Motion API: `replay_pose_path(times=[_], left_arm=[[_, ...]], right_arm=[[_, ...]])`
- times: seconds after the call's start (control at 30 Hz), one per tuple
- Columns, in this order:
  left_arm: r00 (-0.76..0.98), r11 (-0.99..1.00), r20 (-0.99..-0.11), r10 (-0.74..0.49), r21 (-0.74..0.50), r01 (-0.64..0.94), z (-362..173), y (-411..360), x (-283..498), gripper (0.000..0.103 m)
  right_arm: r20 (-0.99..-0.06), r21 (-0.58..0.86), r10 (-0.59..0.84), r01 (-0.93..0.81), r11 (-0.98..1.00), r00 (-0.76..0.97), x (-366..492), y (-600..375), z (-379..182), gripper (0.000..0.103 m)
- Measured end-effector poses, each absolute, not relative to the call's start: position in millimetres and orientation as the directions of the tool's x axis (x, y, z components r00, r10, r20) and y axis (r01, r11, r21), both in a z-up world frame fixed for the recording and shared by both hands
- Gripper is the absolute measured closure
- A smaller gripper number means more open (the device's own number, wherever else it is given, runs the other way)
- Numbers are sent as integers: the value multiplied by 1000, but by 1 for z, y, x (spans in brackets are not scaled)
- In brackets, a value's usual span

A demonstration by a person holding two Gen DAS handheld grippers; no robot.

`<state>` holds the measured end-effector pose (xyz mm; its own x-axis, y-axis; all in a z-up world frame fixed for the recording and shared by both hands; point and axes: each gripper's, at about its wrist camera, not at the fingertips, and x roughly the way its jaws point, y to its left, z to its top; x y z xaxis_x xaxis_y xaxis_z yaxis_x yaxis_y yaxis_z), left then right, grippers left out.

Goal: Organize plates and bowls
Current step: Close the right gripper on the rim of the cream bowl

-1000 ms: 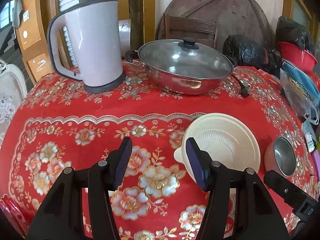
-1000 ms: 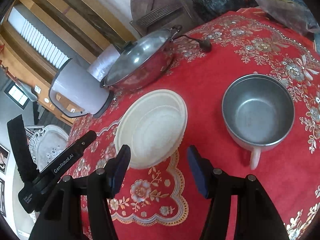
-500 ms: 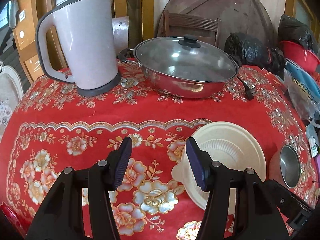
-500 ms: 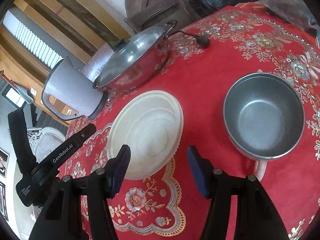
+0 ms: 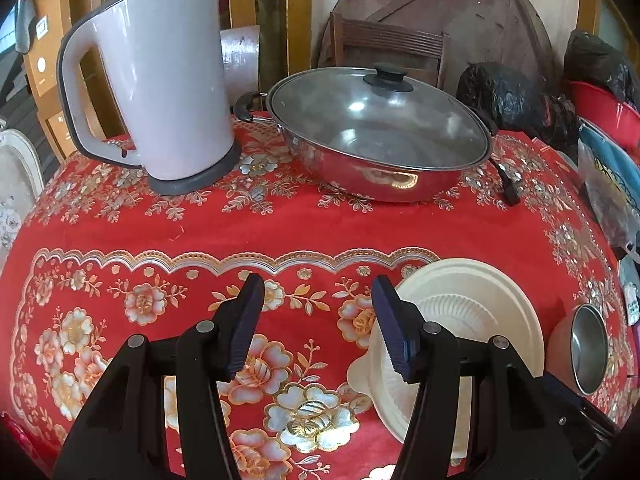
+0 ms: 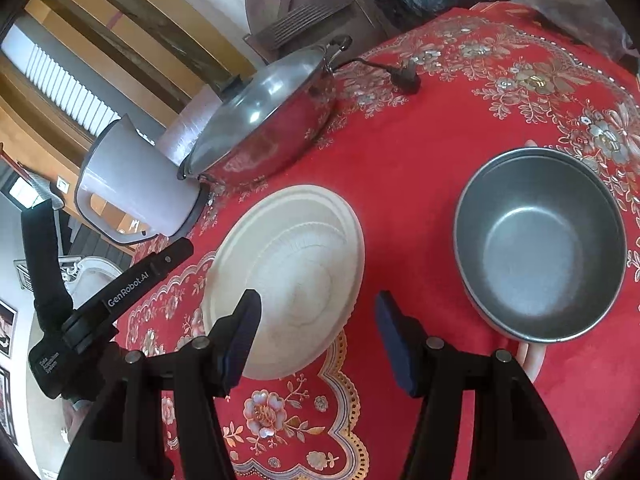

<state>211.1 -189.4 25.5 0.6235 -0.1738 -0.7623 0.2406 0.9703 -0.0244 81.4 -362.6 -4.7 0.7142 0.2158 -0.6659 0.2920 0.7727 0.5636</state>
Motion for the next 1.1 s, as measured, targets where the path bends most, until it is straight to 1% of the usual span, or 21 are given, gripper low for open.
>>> replay_pose_path(times=[0.33, 1.1], left_arm=[[630, 970, -760, -157, 1, 243, 17, -194, 215, 47], [627, 972, -766, -145, 9, 236, 10, -198, 224, 47]], right_arm=[[-673, 568, 214, 308, 763, 708, 80, -366, -10, 43], [-688, 565, 218, 322, 760, 692, 87, -368, -17, 43]])
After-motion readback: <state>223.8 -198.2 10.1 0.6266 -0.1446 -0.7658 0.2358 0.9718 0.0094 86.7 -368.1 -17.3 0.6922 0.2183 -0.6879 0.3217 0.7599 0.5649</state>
